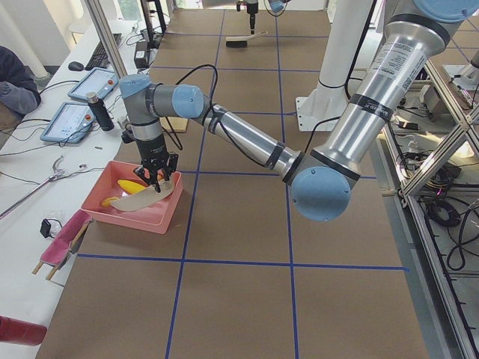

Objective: Sweep and dump trash into bin
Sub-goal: 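Tilt the dustpan with the left gripper to dump the items into the bin, then lower the empty dustpan back onto the table with the left gripper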

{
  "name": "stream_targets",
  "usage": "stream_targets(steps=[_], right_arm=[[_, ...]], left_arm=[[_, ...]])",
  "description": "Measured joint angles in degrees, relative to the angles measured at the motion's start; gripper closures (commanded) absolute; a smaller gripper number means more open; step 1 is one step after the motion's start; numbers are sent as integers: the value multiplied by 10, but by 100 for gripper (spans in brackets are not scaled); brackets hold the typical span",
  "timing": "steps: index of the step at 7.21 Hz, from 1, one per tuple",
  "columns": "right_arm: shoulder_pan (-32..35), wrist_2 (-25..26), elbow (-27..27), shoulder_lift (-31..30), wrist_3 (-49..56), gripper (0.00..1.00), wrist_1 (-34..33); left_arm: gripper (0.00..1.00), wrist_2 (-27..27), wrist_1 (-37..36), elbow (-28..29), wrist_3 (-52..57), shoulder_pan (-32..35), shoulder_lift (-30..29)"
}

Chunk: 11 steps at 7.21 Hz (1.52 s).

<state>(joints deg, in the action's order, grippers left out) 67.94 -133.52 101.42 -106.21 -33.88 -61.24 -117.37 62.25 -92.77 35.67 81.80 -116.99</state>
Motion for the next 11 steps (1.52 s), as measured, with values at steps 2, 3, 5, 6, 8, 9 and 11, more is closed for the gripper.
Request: stream_targets(steps=[2,3,5,6,8,9,11], right_arm=[[67,3,-34,31,79,0,-23],[102,3,-53,60,110,0,-64],[146,10,-82,92,126,0,-121],[153,13,-88,97,127,0,-134],[158,11,-88,106,128,0,-147],[161,10,-87,114,127,0,-156],[169,11,-69,121,127,0,-182]], left_arm=[[100,-27,0,-16,85,38,2],[100,-71,0,-34,135,44,2],[100,-170,13,-75,179,-7,6],[100,-197,35,-100,180,-59,8],[100,-209,81,-148,155,-184,15],[100,-196,115,-156,145,-231,18],[100,-140,182,-152,118,-309,24]])
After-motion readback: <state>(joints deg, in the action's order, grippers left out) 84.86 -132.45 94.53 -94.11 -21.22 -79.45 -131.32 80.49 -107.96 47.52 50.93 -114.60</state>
